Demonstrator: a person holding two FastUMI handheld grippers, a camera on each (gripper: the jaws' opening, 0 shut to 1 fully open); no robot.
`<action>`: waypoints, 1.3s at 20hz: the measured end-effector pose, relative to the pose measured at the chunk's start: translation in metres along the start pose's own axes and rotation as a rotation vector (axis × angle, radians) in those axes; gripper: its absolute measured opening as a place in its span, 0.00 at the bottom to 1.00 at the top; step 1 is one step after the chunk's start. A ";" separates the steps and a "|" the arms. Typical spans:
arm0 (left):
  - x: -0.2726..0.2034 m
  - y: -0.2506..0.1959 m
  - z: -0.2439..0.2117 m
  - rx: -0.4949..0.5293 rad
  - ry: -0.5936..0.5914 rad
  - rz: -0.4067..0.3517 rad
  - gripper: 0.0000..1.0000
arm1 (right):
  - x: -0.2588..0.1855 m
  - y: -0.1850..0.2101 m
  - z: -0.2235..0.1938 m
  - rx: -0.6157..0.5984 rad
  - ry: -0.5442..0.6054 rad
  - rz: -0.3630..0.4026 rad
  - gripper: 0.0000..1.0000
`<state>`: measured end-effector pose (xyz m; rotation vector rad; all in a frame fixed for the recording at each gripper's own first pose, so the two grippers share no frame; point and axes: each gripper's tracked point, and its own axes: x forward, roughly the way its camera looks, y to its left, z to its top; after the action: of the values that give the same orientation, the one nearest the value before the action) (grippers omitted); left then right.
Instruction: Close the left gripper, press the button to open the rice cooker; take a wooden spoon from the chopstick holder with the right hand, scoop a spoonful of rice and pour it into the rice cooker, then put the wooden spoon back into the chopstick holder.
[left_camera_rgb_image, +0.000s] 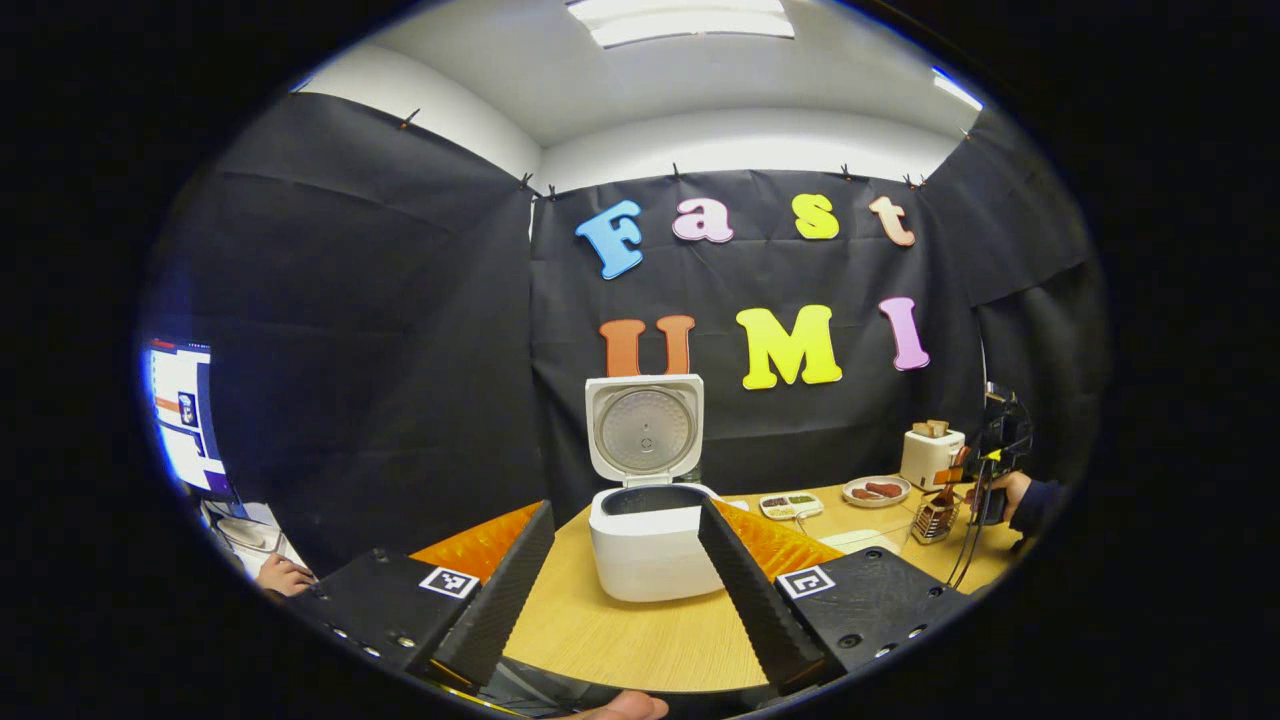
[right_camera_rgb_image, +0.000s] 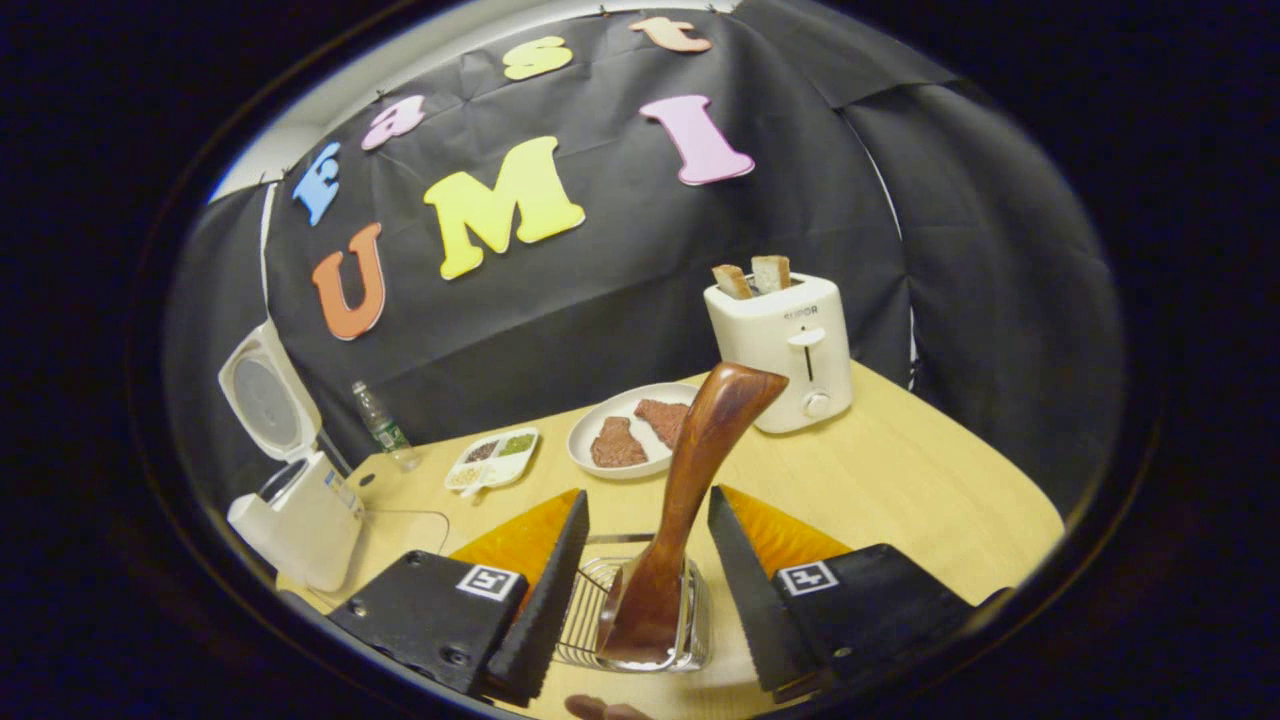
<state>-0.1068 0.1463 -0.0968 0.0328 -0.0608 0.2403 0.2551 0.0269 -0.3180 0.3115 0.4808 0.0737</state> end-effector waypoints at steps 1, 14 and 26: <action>-0.002 -0.002 -0.005 0.002 0.012 -0.005 0.93 | 0.007 -0.008 -0.008 0.046 0.048 -0.020 0.74; -0.002 0.003 -0.060 -0.047 0.105 -0.040 0.95 | -0.040 0.016 0.039 0.072 -0.081 0.018 0.16; -0.018 0.006 -0.058 -0.063 0.074 -0.067 0.96 | -0.100 0.137 0.079 -0.161 -0.274 0.095 0.11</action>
<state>-0.1225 0.1496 -0.1561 -0.0368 0.0067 0.1720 0.2039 0.1210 -0.1648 0.1823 0.1862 0.1593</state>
